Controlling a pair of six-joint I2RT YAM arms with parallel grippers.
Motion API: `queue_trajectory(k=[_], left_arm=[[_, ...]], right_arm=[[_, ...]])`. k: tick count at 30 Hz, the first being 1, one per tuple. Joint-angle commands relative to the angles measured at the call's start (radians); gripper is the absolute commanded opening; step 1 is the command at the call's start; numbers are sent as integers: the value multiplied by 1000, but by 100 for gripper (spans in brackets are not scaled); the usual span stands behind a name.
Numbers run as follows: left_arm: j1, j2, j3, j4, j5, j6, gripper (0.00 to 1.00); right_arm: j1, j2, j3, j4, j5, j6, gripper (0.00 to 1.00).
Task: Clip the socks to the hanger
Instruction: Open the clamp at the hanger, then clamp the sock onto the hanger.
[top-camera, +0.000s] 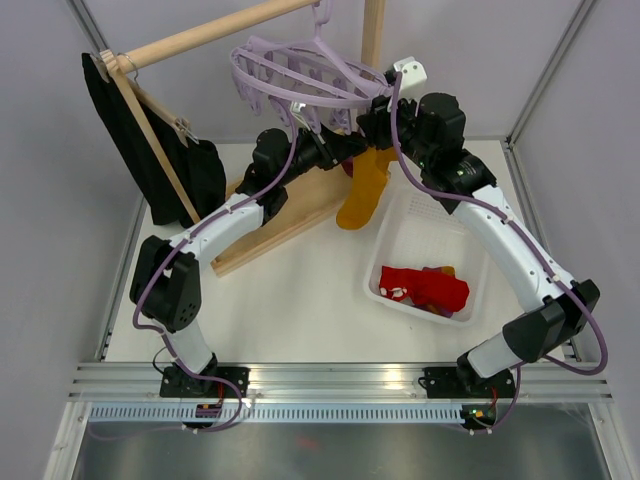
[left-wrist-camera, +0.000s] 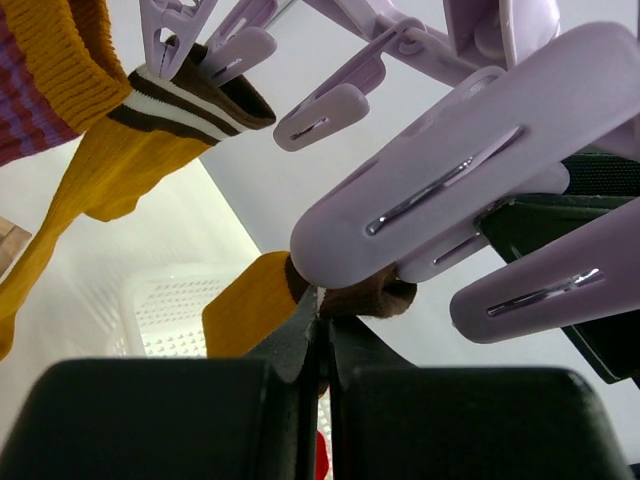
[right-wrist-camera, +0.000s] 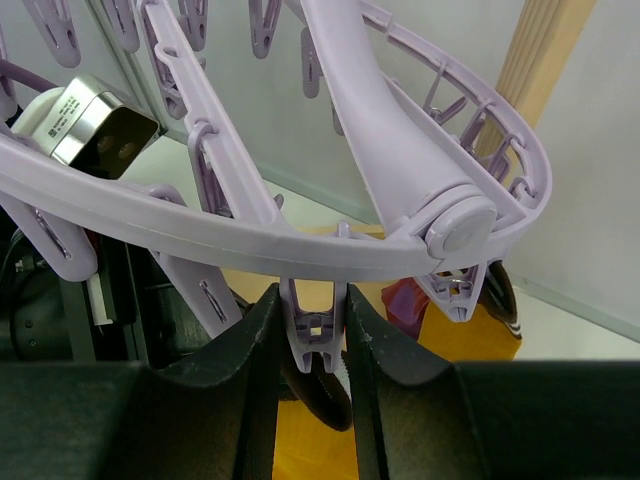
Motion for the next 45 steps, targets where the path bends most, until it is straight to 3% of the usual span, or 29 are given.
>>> queue_trajectory(k=[1, 14, 45], left_arm=[[3, -14, 41, 73, 40, -33, 2], [14, -3, 29, 146, 58, -88, 2], [14, 12, 50, 145, 41, -136, 2]], right_arm=[[1, -49, -5, 43, -17, -28, 0], [-1, -46, -9, 38, -66, -62, 0], [-5, -64, -20, 35, -115, -58, 0]])
